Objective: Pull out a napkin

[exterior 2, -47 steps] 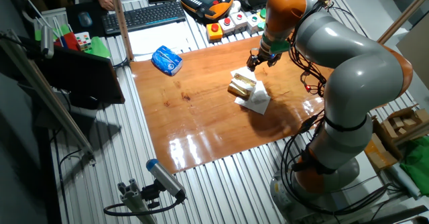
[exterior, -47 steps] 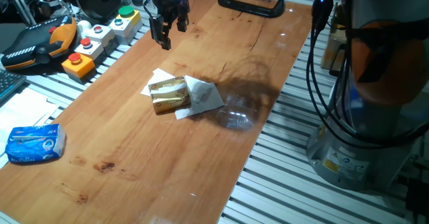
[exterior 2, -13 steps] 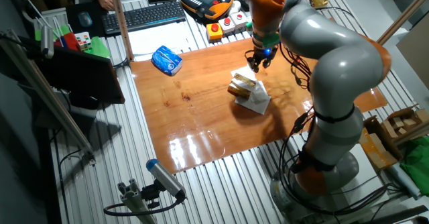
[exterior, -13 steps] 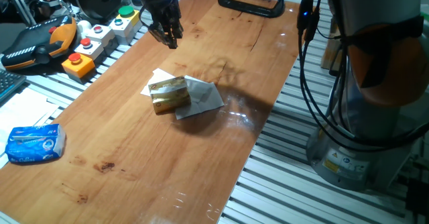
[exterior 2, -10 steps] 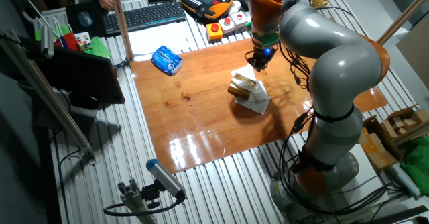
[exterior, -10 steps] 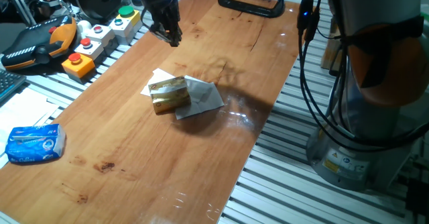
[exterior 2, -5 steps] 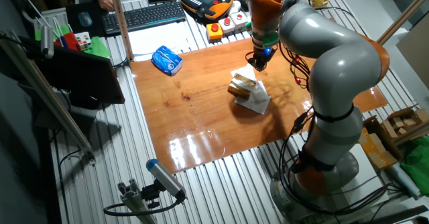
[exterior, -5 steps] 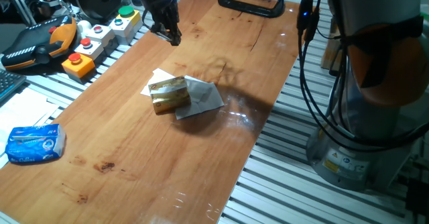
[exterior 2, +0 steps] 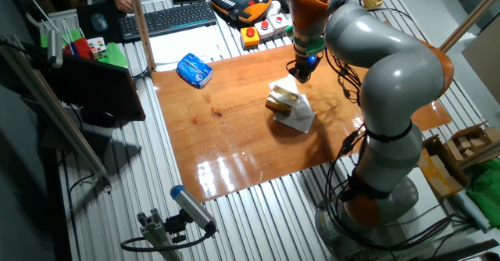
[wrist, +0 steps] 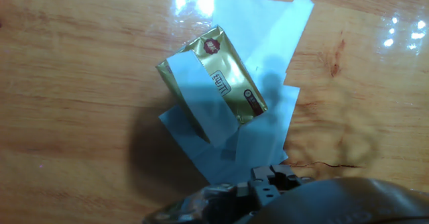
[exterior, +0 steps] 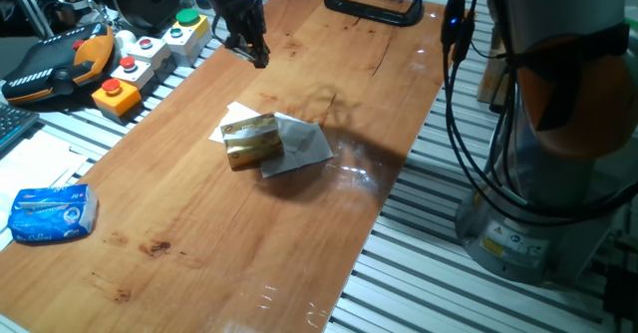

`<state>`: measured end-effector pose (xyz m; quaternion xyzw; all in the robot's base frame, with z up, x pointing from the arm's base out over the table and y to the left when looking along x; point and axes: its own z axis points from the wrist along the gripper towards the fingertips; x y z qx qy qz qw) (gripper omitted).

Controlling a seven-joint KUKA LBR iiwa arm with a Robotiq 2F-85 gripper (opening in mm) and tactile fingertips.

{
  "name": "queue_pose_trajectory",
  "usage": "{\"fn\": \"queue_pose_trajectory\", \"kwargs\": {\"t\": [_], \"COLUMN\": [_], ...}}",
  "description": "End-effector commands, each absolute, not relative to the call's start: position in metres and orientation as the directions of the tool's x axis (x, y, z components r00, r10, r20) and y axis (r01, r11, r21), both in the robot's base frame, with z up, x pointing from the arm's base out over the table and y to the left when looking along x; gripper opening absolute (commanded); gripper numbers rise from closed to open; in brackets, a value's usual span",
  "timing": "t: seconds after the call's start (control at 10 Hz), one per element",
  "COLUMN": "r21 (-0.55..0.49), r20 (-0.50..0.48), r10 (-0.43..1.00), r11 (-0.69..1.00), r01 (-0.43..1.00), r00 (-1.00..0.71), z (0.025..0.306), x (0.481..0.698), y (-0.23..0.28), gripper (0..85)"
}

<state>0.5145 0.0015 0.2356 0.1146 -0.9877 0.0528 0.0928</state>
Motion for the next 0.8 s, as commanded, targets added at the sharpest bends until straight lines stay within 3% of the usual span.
{"fn": "queue_pose_trajectory", "kwargs": {"t": [0.0,0.2,0.3,0.7], "r21": [-0.082,-0.083,-0.022,-0.027], "r20": [0.197,0.179,0.121,0.042], "r10": [-0.217,-0.198,-0.159,-0.134], "r11": [0.968,0.973,0.986,0.99], "r01": [-0.237,-0.215,-0.163,-0.135], "r00": [-0.956,-0.964,-0.98,-0.99], "z": [0.2356,0.2356,0.2356,0.2356], "x": [0.5145,0.5145,0.5145,0.5145], "y": [0.0015,0.0015,0.0015,0.0015], "gripper": [1.0,0.7,0.7,0.7]}}
